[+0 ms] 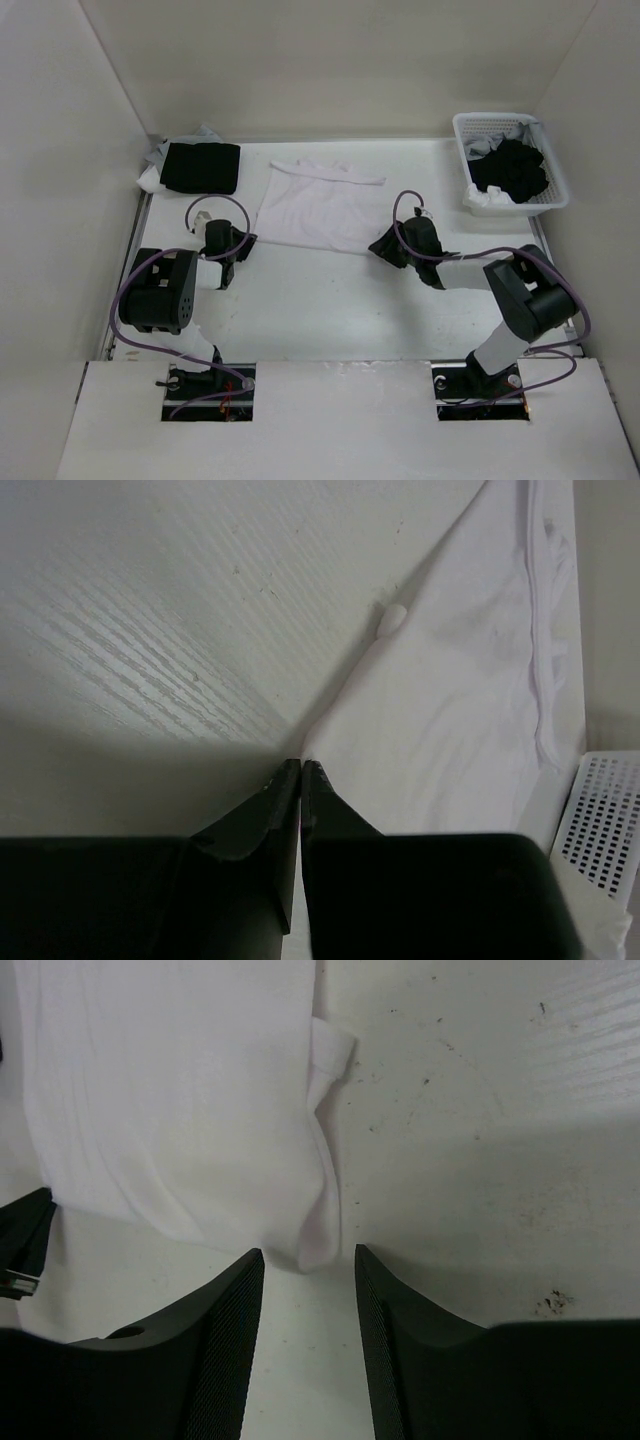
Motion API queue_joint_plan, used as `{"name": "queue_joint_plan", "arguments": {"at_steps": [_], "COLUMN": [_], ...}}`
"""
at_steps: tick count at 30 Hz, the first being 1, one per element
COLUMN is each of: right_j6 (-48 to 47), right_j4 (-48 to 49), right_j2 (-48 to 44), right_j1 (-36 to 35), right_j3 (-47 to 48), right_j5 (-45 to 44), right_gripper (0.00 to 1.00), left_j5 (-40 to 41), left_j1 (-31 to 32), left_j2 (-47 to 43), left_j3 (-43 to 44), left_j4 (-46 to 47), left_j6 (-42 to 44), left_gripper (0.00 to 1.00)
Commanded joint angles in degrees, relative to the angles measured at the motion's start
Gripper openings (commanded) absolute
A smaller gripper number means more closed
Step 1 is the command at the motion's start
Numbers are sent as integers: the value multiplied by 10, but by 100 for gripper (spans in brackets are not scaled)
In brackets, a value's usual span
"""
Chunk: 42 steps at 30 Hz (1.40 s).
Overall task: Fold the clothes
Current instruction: Fold the tank top
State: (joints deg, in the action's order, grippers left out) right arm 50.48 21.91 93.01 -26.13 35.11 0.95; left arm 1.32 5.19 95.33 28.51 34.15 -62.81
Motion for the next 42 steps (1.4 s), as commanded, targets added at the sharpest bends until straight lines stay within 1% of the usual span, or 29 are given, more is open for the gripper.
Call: {"name": "queue_joint_plan", "arguments": {"at_steps": [1, 7, 10, 14, 19, 23, 26, 28, 32, 34, 35, 36, 38, 40, 42], "right_j6": [20, 24, 34, 41, 43, 40, 24, 5, -29, -41, -41, -40, -30, -8, 19], "right_j4": [30, 26, 23, 22, 22, 29, 23, -16, -177, -285, -340, -394, -490, -572, -622], "right_j2": [23, 27, 27, 34, 60, 42, -43, -141, -352, -467, -518, -564, -633, -670, -687], "right_j1": [3, 2, 1, 1, 1, 1, -19, -39, -87, -127, -148, -173, -236, -315, -397], "right_j3": [7, 7, 4, 10, 33, 25, -11, -41, -55, -38, -24, -5, 41, 93, 135], "right_j5": [18, 20, 15, -1, -18, -37, -56, -76, -125, -163, -182, -205, -259, -317, -373], "right_gripper": [46, 39, 32, 30, 13, 2, 0, 0, 1, 1, 1, 1, 1, 1, 1], "left_j5": [12, 7, 5, 5, 5, 3, -5, -5, 6, 11, 11, 11, 12, 13, 18], "left_j1": [-8, -9, -7, -5, -5, -7, -7, -9, -9, -5, -4, -3, -1, 3, 7], "left_j2": [-8, -13, -13, -15, -30, -61, -138, -238, -469, -577, -615, -667, -729, -781, -807], "left_j3": [-18, -27, -27, -26, -29, -35, -50, -56, -27, 3, 18, 43, 81, 135, 177], "left_j4": [23, 33, 36, 42, 44, 43, 33, -12, -177, -269, -306, -365, -437, -517, -570], "left_j6": [-14, -21, -24, -30, -32, -32, -30, -23, 22, 50, 60, 72, 89, 109, 119], "left_gripper": [1, 1, 1, 1, 1, 0, 0, 0, 0, 0, 0, 0, 0, 0, 0]}}
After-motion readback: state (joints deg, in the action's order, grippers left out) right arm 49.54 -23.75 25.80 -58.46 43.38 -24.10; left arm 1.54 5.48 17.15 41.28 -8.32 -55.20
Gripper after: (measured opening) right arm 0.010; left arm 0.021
